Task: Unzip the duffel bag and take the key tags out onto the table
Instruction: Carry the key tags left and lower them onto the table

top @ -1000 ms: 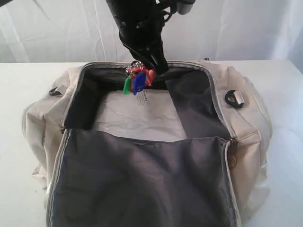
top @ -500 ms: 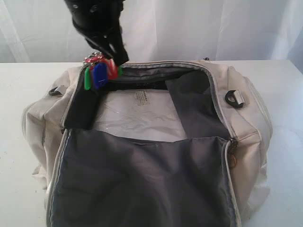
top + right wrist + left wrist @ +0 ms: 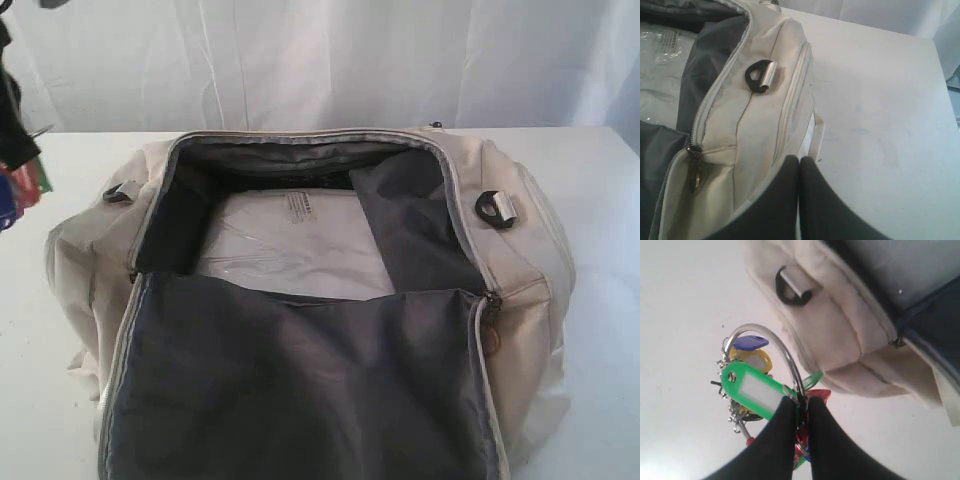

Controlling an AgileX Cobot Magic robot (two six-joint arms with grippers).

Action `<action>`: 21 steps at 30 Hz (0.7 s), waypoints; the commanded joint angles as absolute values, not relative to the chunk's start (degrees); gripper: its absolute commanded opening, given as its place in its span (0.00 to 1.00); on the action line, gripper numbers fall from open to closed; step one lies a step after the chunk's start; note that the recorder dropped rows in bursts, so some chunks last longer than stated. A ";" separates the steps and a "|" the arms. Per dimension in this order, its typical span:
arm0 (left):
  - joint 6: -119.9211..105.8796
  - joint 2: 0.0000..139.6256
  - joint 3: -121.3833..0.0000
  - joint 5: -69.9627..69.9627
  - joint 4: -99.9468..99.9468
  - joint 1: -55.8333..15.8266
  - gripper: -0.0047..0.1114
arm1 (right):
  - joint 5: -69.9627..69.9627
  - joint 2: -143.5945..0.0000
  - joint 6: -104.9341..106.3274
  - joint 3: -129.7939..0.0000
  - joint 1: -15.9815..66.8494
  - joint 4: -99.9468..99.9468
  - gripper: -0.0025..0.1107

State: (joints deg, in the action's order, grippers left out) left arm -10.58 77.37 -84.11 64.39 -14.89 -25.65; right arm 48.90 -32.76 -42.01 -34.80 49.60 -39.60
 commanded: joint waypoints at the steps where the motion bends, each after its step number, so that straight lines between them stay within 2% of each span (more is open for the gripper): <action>1: -9.67 74.66 -77.47 62.44 -14.02 -22.32 0.04 | 48.12 -32.47 -42.23 -34.66 49.11 -40.07 0.02; 12: -6.66 74.66 -60.98 50.24 -13.54 -18.41 0.04 | 47.93 -32.47 -42.23 -34.66 49.11 -40.07 0.02; 21: -5.80 75.47 -52.01 42.01 -11.72 -18.26 0.04 | 47.64 -32.47 -42.23 -34.66 49.11 -40.07 0.02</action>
State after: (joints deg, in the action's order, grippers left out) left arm -6.52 75.30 -54.18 43.56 -12.85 -18.60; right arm 47.90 -32.76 -42.01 -34.80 49.60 -39.60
